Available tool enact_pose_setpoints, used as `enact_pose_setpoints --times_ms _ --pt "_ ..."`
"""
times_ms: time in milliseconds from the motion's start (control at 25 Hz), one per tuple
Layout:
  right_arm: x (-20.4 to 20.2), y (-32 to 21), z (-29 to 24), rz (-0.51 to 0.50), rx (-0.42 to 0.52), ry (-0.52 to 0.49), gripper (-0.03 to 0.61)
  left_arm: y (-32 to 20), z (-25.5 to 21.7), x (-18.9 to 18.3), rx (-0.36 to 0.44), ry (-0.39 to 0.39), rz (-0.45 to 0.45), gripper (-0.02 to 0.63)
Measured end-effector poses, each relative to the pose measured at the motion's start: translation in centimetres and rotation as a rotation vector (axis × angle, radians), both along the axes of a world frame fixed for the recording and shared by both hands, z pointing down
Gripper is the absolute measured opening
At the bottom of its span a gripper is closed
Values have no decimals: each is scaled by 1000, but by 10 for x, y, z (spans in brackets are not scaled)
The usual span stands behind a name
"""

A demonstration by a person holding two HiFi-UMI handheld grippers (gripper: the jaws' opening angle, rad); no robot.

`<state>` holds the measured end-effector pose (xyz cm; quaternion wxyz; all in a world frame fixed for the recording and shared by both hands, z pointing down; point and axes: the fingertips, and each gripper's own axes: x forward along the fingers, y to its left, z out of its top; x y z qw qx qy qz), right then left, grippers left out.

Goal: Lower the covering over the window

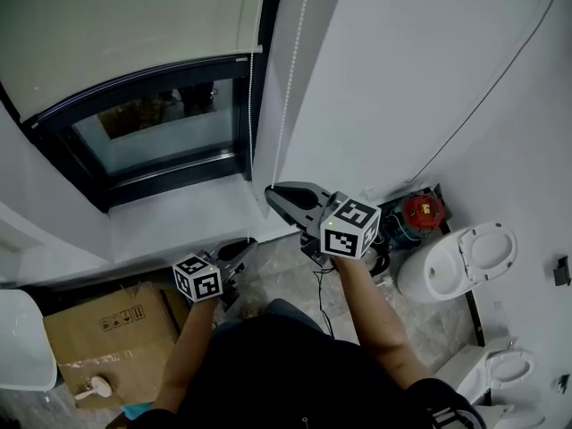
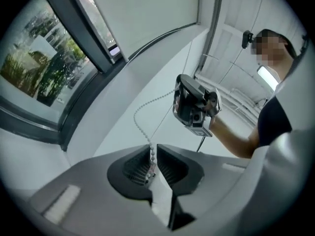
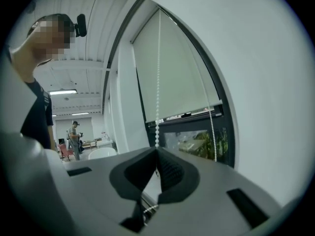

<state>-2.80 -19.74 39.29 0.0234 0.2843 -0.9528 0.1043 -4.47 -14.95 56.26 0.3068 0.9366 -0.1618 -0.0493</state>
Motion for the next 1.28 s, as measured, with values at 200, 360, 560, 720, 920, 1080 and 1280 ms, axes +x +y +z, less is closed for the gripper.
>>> enact_pose_setpoints --times_ms 200,360,560,720,920,1080,1280 --pt "5 -1 3 16 -9 -18 12 -24 -38 -10 131 -46 -135 108" --pt "3 2 4 10 -9 -14 12 -30 -54 -13 211 -154 -163 240" --pt "1 4 4 1 -5 -31 14 -36 -71 -16 287 -218 -210 303" --pt "-1 8 7 -8 -13 -33 12 -36 -97 -14 346 -208 -222 341" --pt "-6 13 7 -17 -1 -17 12 -36 -135 -14 442 -208 -231 354" --pt "-4 15 9 -7 2 -5 12 -38 -149 -16 526 -314 -245 370" --pt "-3 15 10 1 7 -2 12 -40 -184 -18 601 -257 -277 374"
